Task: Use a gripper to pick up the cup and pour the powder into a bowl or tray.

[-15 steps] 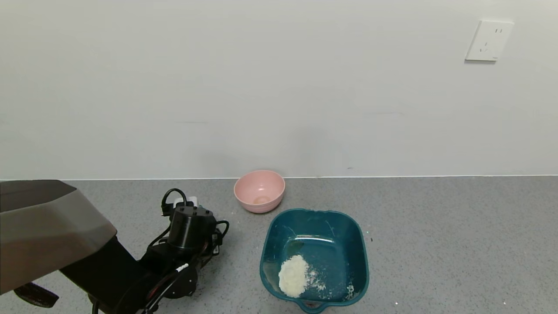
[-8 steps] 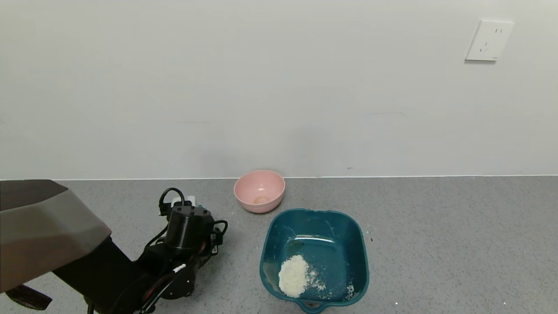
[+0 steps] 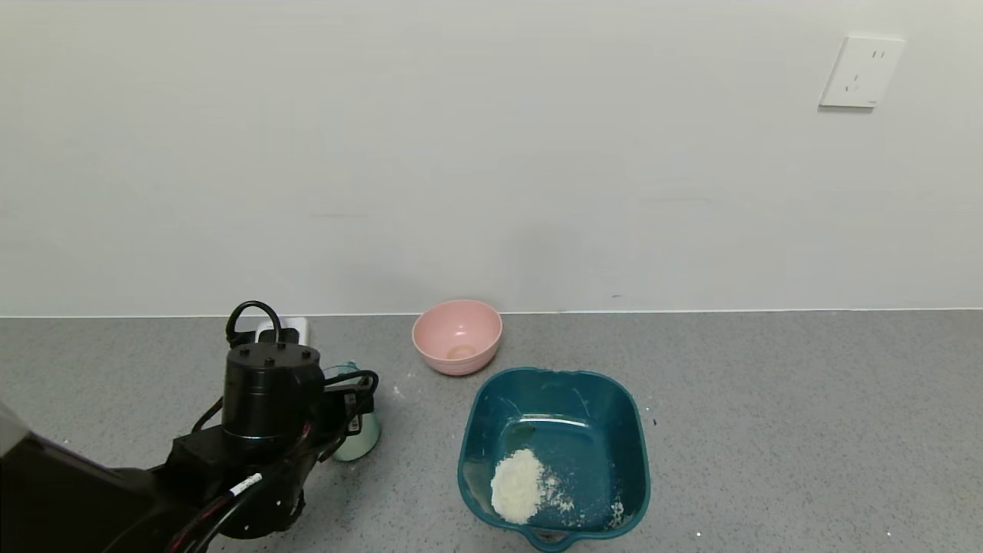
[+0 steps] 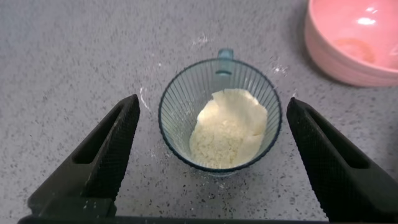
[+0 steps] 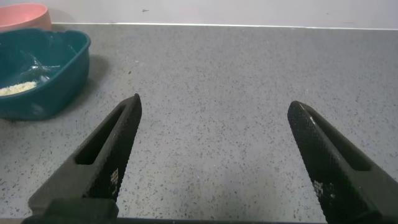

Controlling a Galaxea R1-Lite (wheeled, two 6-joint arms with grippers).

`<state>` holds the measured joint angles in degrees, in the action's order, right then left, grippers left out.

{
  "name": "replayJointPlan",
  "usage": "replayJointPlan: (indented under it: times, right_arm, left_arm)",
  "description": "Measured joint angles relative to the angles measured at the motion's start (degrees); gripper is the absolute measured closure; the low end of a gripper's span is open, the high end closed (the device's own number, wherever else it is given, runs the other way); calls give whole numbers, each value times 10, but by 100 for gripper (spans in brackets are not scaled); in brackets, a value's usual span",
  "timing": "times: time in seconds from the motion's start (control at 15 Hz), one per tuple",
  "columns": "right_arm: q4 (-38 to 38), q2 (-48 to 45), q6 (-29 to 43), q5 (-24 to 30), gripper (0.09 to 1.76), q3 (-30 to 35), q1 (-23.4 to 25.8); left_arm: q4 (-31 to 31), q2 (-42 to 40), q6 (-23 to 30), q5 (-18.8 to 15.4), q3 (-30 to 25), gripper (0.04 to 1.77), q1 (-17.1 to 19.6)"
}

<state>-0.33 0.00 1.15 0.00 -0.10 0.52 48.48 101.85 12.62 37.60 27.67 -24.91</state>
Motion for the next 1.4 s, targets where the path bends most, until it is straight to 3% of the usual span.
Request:
replayJointPlan:
  times: [0.67, 1.0, 1.4]
  right_arm:
    - [0, 0, 0, 0, 14, 0, 0]
    - [0, 0, 0, 0, 14, 0, 0]
    - [0, 0, 0, 0, 14, 0, 0]
  left_arm:
    - [-6, -171, -69, 1, -70, 10, -38]
    - [-115, -283, -81, 7, -80, 10, -66]
    - [-256, -423, -80, 10, -71, 10, -73]
